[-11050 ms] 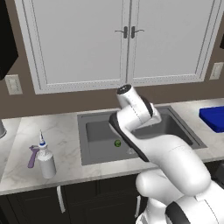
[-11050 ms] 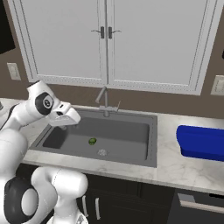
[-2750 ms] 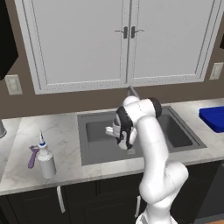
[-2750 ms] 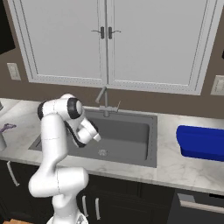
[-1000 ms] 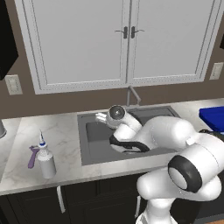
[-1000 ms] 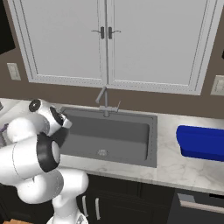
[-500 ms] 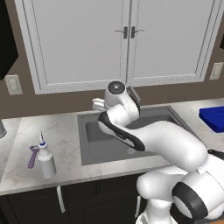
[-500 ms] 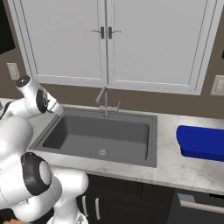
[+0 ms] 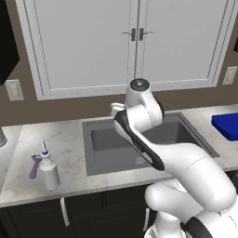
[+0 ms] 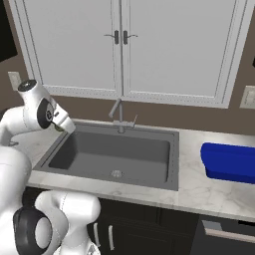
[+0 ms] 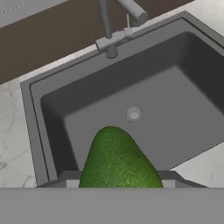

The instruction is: Pick up all produce items and place them in the sink. Turn on the sink faucet to wash them. Then turn the sink off and put them in the tray.

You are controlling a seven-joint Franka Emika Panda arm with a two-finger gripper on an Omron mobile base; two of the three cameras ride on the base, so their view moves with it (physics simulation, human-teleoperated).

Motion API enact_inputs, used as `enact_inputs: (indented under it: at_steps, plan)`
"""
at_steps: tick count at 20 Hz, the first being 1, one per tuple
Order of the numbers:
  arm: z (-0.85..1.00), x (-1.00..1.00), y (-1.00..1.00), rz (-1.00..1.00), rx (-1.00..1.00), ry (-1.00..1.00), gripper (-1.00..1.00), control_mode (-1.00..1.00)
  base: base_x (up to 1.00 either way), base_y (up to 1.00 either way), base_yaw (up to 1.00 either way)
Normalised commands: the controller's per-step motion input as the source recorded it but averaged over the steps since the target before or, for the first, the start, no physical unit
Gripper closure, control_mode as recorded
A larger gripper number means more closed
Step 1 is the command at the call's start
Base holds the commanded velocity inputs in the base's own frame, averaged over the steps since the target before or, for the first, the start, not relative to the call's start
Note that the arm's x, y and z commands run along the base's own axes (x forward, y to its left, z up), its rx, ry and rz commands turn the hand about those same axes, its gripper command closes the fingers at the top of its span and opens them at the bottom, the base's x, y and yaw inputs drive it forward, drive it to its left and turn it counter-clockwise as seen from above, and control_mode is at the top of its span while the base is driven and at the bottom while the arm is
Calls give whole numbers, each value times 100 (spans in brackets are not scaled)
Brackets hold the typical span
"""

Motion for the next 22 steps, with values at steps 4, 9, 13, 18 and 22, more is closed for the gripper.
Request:
enact_inputs:
  at_steps: [4,9,13,18,22]
  plan:
    - [2,-52,-74,0,2,7,100,-100,0,0,0]
    - [6,-44,-76,0,3,9,100,-100,0,0,0]
    - [11,-37,-76,0,0,5,100,-100,0,0,0]
    - [18,-23,-63,0,-3,0,100,-100,0,0,0]
    - [24,-7,-69,0,-3,0,100,-100,0,0,0]
